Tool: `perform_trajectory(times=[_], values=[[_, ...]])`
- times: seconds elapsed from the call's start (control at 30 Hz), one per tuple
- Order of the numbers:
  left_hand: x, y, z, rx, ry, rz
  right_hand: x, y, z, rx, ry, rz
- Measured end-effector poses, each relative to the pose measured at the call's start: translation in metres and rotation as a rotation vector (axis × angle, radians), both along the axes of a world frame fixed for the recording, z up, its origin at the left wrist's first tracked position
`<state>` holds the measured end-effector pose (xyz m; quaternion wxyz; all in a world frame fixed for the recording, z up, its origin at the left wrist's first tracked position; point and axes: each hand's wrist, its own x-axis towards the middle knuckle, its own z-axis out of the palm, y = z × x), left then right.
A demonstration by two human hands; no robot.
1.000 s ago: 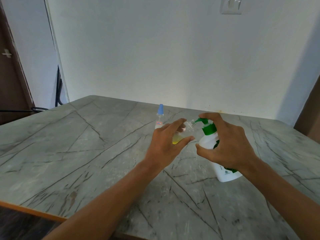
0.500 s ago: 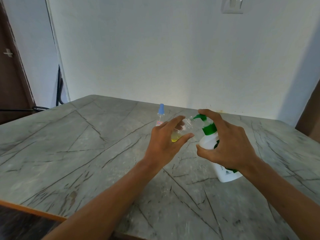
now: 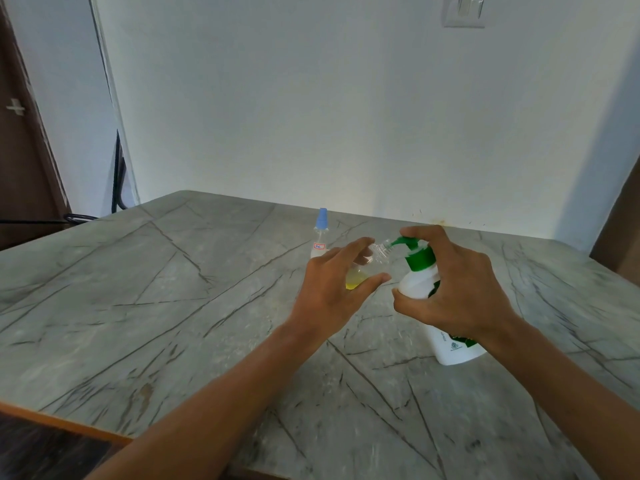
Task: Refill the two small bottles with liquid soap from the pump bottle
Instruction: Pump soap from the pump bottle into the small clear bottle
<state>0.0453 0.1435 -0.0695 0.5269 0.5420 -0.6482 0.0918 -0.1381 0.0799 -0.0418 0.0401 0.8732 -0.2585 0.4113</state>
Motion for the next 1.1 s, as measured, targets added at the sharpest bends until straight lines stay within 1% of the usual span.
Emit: perform_trajectory(times=[0.23, 0.83, 1.1], values=[[0.0012, -0.0003, 0.0034, -0.013, 0.024, 0.030, 0.0005, 0.0013, 0.0000, -0.008, 0.061, -0.024], [-0.0001, -0.0002, -0.0002, 0.015, 0.016, -0.002, 0.0009, -0.0027, 0.0007, 0.034, 0.024, 0.005], [0.0048, -0.0004, 0.0038, -0.001, -0.001, 0.046, 0.0000, -0.0061, 0.0048, -0.103, 0.150, -0.055]])
